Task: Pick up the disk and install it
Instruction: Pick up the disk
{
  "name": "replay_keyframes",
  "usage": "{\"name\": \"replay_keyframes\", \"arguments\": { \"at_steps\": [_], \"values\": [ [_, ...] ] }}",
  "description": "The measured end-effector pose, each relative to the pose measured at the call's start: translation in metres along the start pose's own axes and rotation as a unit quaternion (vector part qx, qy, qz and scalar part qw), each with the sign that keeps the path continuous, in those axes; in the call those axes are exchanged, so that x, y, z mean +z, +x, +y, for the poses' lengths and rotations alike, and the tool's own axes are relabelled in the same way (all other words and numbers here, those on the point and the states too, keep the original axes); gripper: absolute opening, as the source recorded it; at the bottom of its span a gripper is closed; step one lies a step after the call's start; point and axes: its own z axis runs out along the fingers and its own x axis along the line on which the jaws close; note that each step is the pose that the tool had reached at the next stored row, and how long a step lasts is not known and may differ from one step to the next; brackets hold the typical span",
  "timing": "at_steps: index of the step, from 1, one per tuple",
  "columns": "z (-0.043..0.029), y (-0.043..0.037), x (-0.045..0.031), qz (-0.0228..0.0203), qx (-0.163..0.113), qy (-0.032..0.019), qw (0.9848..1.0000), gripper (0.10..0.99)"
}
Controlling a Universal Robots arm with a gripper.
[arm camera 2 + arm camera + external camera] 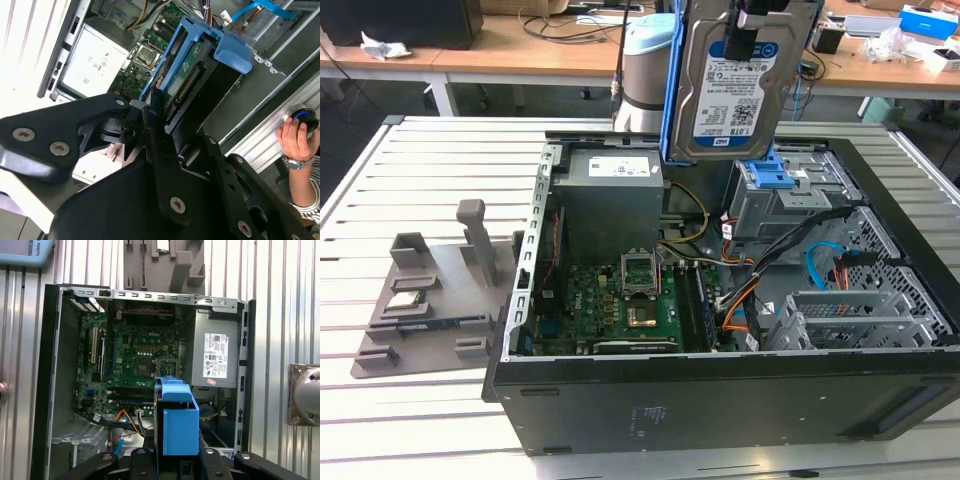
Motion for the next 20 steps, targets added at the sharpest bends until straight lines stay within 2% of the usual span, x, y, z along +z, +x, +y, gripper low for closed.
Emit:
{"name": "replay_keyframes", "arguments": {
  "at_steps": [20],
  "values": [
    [0.0008, 0.0212, 0.0023, 0.0, 0.0, 0.0, 1.0, 0.361]
  ]
}}
